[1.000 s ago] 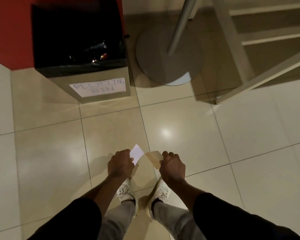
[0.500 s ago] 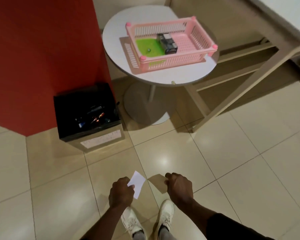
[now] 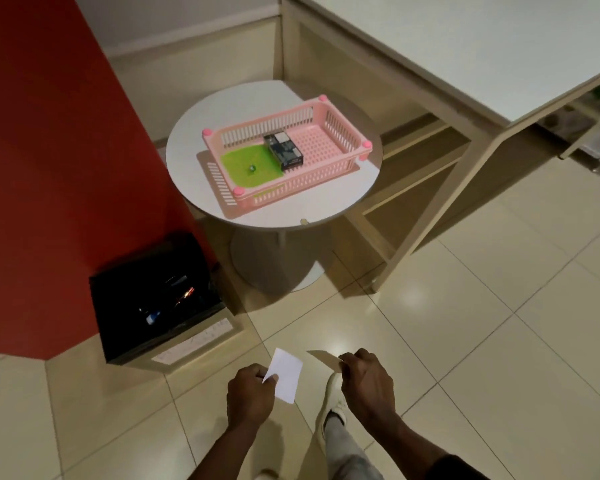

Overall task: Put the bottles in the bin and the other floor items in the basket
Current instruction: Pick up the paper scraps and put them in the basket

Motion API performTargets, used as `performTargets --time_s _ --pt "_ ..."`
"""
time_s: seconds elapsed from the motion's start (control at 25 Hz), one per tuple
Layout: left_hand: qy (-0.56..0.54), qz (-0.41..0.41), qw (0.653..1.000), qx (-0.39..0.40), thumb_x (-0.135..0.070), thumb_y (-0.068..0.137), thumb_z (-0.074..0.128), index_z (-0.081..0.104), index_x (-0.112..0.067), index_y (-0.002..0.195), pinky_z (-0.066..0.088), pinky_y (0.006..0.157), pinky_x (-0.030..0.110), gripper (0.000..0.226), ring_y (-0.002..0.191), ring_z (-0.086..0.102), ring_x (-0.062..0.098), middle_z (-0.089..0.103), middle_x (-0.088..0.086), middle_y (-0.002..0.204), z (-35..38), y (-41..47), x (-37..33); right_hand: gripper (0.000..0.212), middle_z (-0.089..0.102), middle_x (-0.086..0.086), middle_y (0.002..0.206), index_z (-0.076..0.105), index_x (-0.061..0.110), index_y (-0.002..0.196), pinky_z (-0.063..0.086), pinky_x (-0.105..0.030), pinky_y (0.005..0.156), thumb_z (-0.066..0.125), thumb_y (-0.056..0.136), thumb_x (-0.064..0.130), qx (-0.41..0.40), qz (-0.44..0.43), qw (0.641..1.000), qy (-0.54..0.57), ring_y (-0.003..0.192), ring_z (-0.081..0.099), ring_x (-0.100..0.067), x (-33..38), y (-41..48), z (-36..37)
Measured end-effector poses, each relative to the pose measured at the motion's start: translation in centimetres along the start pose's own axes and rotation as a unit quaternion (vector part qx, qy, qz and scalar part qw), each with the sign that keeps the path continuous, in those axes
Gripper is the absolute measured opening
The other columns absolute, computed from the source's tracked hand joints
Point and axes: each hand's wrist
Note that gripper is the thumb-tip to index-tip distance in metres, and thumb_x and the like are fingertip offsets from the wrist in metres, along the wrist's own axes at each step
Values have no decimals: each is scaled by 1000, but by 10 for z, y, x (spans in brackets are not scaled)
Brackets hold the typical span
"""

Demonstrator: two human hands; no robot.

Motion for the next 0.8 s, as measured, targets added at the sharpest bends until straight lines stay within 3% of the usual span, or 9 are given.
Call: performTargets --time_s 0.16,0.36,0.6,0.8 --pt "-20 23 999 -36 -23 85 83 70 -20 73 45 60 25 18 72 68 15 72 -6 70 4 29 -80 22 60 5 89 73 25 109 53 -32 59 52 102 22 -24 -34 999 14 77 56 -15 -19 69 -36" --pt "50 132 983 -118 -29 87 81 68 -24 76 41 57 24 17 71 63 10 66 -14 74 -4 75 -186 11 63 5 88 74 22 103 47 -25 53 64 99 24 -93 -68 993 33 70 56 -13 -40 171 -104" --pt "162 264 928 -208 -30 91 72 73 -25 90 55 70 37 5 92 65 22 71 -5 93 -31 135 -308 10 63 3 83 78 20 98 34 -24 52 69 95 24 -190 -101 971 104 69 54 -15 -22 273 -179" --pt "216 345 868 -284 -16 86 78 74 -16 89 50 55 36 5 91 65 27 70 2 88 -56 209 -384 18 71 -3 91 80 14 107 38 -23 61 77 89 13 -233 -115 956 135 78 61 -17 16 342 -207"
Point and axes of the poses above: each hand's wrist, its own y-axis towards the middle knuckle, its own z-axis out of the palm, x = y × z
